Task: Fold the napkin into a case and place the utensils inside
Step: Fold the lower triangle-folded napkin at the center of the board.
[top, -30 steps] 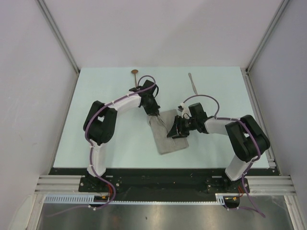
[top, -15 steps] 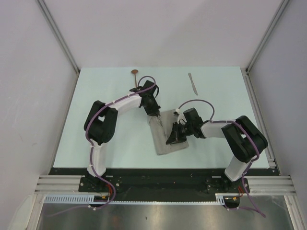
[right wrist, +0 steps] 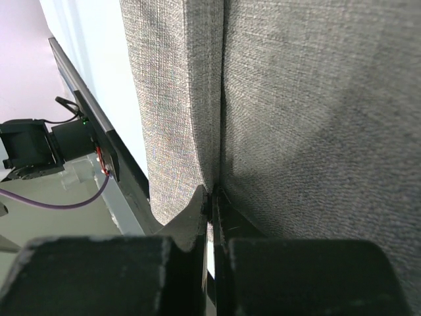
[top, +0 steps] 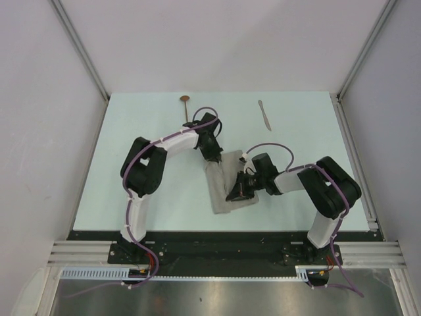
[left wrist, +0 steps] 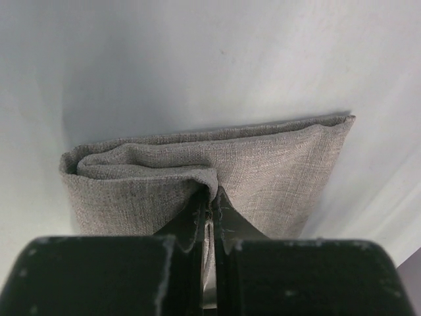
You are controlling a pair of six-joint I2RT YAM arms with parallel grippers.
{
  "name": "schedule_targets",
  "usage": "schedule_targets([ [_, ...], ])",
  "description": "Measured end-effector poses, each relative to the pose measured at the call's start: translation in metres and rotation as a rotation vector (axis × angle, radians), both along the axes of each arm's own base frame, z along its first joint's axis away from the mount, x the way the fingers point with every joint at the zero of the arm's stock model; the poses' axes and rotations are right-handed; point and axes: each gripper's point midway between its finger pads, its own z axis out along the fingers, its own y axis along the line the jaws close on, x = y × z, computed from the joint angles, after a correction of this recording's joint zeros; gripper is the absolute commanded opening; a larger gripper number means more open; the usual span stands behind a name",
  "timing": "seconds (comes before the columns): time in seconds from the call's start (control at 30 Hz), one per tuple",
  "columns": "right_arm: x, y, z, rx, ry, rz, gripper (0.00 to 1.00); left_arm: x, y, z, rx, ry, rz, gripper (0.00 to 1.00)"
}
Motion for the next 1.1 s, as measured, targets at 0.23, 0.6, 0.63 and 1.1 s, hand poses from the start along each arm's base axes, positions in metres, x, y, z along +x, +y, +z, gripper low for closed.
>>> schedule_targets([
  [0.23, 0.005, -0.009, -0.001, -0.004, 0.005, -0.013, 0.0, 0.006, -0.001, -0.001, 0.017, -0.038, -0.021, 0.48],
  [0.6, 0.009, -0.015, -0.001, -0.014, -0.002, 0.0, 0.07, 0.006, 0.005, 0.062, 0.03, -0.201, -0.179, 0.5],
  [0.63, 0.009, -0.015, -0.001, -0.016, -0.002, 0.002, 0.14, 0.006, 0.008, 0.071, 0.035, -0.225, -0.186, 0.48],
  [1.1, 0.086, -0.004, 0.054, -0.131, -0.246, -0.026, 0.43, -0.006, 0.066, 0.066, 0.353, -0.259, -0.285, 0.33],
])
